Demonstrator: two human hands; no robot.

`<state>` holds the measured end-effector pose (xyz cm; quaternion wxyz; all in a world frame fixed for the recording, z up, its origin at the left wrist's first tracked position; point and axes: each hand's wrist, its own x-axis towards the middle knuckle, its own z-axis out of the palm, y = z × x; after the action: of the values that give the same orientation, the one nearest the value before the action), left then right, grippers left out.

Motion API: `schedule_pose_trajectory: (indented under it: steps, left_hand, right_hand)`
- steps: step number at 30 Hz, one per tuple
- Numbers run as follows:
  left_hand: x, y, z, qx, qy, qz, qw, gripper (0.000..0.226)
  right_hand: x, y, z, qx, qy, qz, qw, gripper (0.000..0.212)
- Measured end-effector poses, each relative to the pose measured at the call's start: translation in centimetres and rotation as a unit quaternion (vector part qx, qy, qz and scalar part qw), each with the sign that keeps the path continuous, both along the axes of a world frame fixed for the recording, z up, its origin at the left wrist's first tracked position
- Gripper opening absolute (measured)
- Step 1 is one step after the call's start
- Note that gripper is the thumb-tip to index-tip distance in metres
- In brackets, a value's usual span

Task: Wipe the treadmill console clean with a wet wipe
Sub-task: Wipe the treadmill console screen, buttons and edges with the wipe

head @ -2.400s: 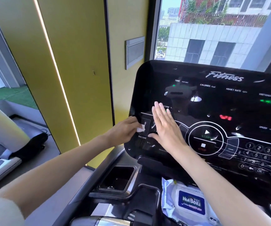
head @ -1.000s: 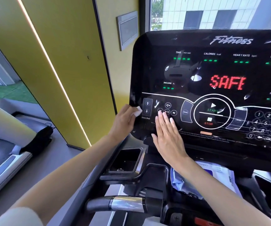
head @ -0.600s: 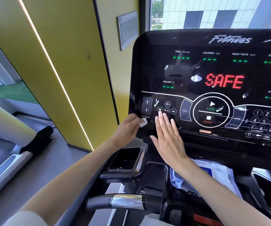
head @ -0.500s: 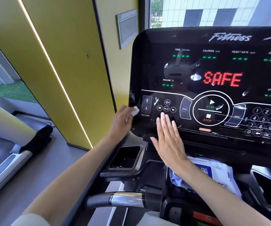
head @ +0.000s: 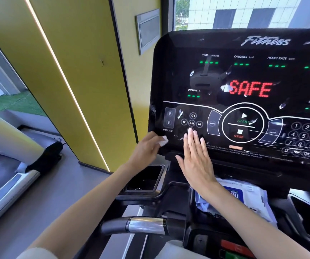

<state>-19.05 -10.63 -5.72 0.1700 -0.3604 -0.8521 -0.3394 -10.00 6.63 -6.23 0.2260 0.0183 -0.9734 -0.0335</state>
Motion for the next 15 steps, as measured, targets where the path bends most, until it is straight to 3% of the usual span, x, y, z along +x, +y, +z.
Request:
schedule_pose_trajectory:
  steps: [3,4,8,12,15]
  left_hand:
    - [-0.8,0.1,1.0,0.127,-0.045,0.130,0.982,0.015]
    - [-0.6,0.3,1.0,0.121,-0.044,0.134,0.983,0.016]
    - [0.5,0.4,-0.1,-0.019,0.004,-0.002,1.000,0.024]
    - [-0.4,0.5,0.8,0.141,-0.041,0.153,0.977,0.013]
    - [0.8,1.3,-0.4,0.078,-0.030,0.109,0.991,0.017]
  right_hand:
    - [0.3,0.1,-0.2,-0.007,-0.003,-0.010,1.000,0.072]
    - [0.5,0.1,-0.4,-0.013,-0.005,-0.017,1.000,0.072]
    - [1.0,0.1,-0.9,-0.015,-0.015,-0.031,0.999,0.073]
    - [1.0,0.2,-0.9,-0.006,-0.018,-0.029,0.999,0.073]
    - [1.0,0.2,-0.9,-0.007,-0.019,-0.026,0.999,0.075]
